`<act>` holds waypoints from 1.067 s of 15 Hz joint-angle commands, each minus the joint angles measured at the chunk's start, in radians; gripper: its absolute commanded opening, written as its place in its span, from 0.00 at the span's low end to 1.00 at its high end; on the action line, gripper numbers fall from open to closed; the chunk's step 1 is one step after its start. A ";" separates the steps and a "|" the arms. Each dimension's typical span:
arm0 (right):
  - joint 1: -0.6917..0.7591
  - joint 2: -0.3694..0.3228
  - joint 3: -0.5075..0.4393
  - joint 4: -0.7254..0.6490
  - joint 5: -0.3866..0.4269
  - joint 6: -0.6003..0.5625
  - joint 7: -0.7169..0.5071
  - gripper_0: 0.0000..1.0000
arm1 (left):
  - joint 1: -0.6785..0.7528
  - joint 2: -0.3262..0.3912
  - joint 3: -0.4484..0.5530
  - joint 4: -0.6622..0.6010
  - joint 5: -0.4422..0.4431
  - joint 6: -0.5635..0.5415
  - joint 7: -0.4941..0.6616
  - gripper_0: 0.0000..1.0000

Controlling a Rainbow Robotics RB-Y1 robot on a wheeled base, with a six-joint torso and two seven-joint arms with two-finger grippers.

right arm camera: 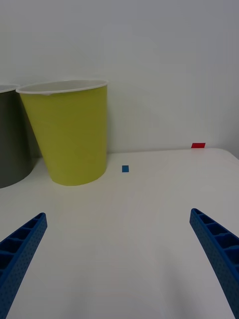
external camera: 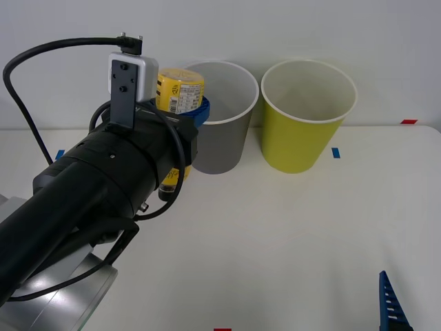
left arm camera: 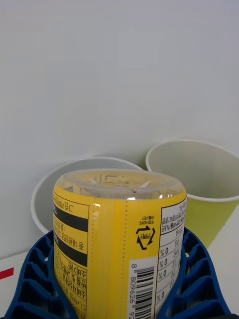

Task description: Put cans in the gray bin and PET bottles in the light green bin.

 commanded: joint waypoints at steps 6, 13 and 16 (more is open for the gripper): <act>0.000 0.000 0.000 0.000 0.000 0.000 0.000 1.00 | 0.003 -0.132 0.196 -0.016 0.205 0.004 -0.266 0.00; 0.000 0.000 0.000 0.000 0.000 0.000 0.000 1.00 | -0.075 -0.358 0.348 -0.016 0.385 0.021 -0.512 0.00; 0.000 0.000 0.000 0.000 0.000 0.000 0.000 1.00 | -0.186 -0.359 0.377 -0.016 0.372 0.139 -0.507 0.00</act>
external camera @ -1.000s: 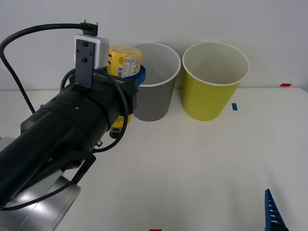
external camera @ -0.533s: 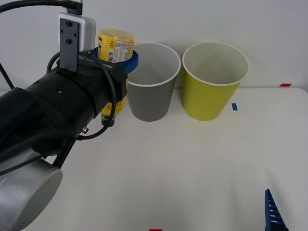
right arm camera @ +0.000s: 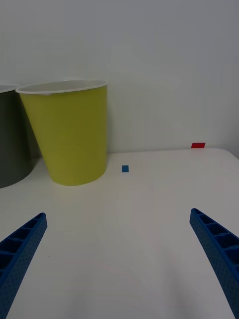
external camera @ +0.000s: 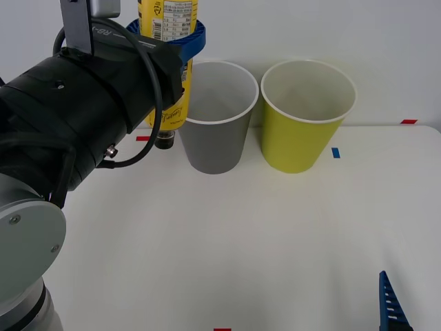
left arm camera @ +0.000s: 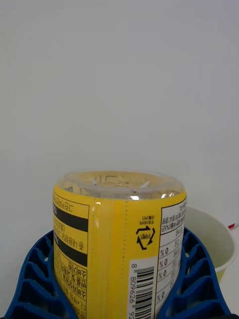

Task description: Put cans in the gray bin and PET bottles in the light green bin.

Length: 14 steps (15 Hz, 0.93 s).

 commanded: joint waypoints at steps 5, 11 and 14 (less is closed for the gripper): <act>0.000 0.000 0.000 0.000 0.000 0.000 0.000 1.00 | -0.117 -0.011 0.028 0.000 -0.005 0.078 0.017 0.00; 0.000 0.000 0.000 0.000 0.000 0.000 0.000 1.00 | -0.337 -0.032 0.049 0.170 -0.005 0.031 0.018 0.00; 0.000 0.000 0.000 0.000 0.000 0.000 0.000 1.00 | -0.390 -0.031 0.020 0.323 0.001 -0.080 0.018 0.00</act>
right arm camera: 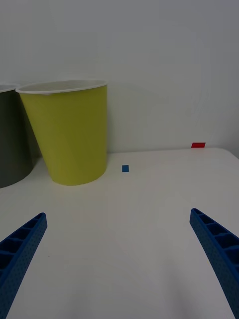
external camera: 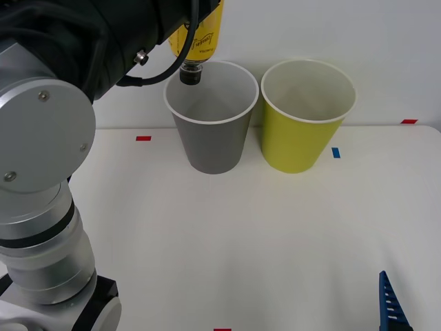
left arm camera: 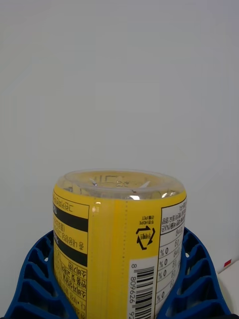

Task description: Put cans in the gray bin and PET bottles in the light green bin.

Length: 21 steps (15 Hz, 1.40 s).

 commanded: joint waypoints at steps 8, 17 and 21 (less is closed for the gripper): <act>0.000 0.000 0.000 0.000 0.000 0.000 0.000 1.00 | -0.200 -0.036 -0.077 0.412 0.018 -0.271 0.014 0.00; 0.000 0.000 0.000 0.000 0.000 0.000 0.000 1.00 | -0.263 -0.050 -0.163 0.772 0.024 -0.703 0.016 0.00; 0.000 0.000 0.000 0.000 0.000 0.000 0.000 1.00 | -0.266 -0.050 -0.221 0.850 0.025 -0.814 0.026 0.00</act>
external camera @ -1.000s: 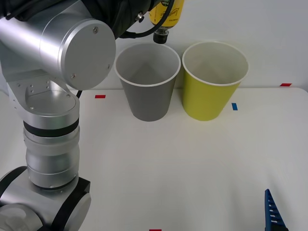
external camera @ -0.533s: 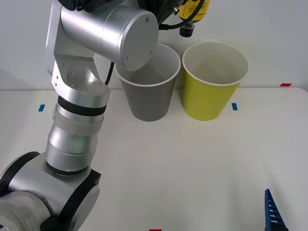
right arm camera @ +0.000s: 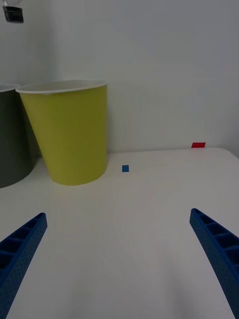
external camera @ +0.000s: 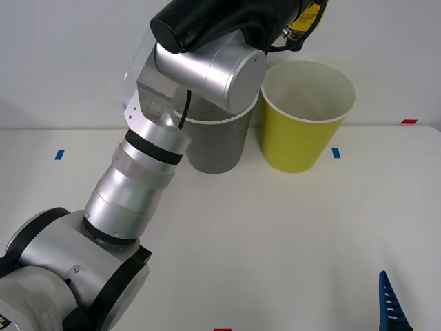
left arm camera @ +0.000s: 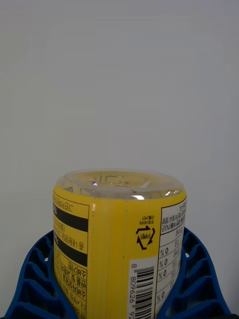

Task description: Put cans in the gray bin and PET bottles in the light green bin.

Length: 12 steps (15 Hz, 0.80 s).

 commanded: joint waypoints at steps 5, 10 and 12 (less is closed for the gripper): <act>0.000 0.000 0.000 0.000 0.000 0.000 0.000 1.00 | -0.052 0.000 -0.060 0.152 0.001 -0.161 0.021 0.00; 0.000 0.000 0.000 0.000 0.000 0.000 0.000 1.00 | -0.086 0.000 -0.076 0.264 0.009 -0.263 0.049 0.00; 0.000 0.000 0.000 0.000 0.000 0.000 0.000 1.00 | -0.086 0.000 -0.076 0.265 0.007 -0.263 0.052 0.00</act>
